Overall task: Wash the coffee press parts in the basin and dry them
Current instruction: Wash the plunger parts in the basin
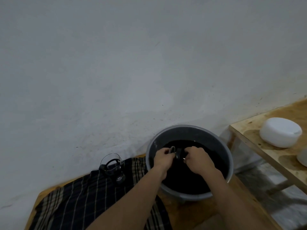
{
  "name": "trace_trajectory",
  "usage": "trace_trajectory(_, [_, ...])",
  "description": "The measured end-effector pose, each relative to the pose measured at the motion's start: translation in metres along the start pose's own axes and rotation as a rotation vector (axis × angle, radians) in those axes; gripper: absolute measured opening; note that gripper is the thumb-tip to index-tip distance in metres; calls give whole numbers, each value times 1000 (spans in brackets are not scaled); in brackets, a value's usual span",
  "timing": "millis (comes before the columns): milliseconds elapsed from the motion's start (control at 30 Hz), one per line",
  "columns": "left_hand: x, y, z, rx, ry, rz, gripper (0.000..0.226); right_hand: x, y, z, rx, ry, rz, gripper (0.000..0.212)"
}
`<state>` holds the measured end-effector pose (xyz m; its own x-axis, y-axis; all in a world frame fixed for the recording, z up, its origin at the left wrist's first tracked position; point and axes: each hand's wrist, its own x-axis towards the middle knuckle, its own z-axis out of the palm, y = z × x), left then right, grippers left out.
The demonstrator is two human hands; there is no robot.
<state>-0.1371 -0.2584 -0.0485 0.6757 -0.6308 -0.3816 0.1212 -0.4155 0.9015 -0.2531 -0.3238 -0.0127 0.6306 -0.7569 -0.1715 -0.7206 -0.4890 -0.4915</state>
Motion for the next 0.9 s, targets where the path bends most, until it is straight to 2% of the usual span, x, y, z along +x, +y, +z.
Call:
trace_trajectory(67, [-3,3,-6,18,13,39,18,-3,1,4,88,15,-14,23])
trace_trajectory(133, [-9,5,-16,58,20,103,16,-8,-2,8,126,28,-55,6])
trace_trajectory(200, [-17,7,-31,76,27,143,11,-14,-10,13,154,38,-111,13])
trace_trajectory(300, [-28,6,-64,104,74,173,14,-25,-34,20,189,33,-189,4])
trace_trajectory(367, [-37,1,-88,75,101,163,15,-34,-54,30,203,25,-236,9])
trace_trajectory(467, [-55,-23,-133,80,137,121,12,-54,-91,55,177,-23,-271,20])
trace_trajectory(533, [-69,-49,-160,87,168,43,11,-66,-111,79,131,-118,-255,24])
trace_trajectory(633, [-90,-96,-191,81,168,-110,9,-87,-128,123,72,-295,-233,7])
trace_trajectory(700, [-104,-128,-204,118,155,-189,10,-105,-134,153,20,-361,-225,4])
trace_trajectory(900, [-134,-169,-223,329,184,-181,16,-148,-140,205,-24,-355,-210,8])
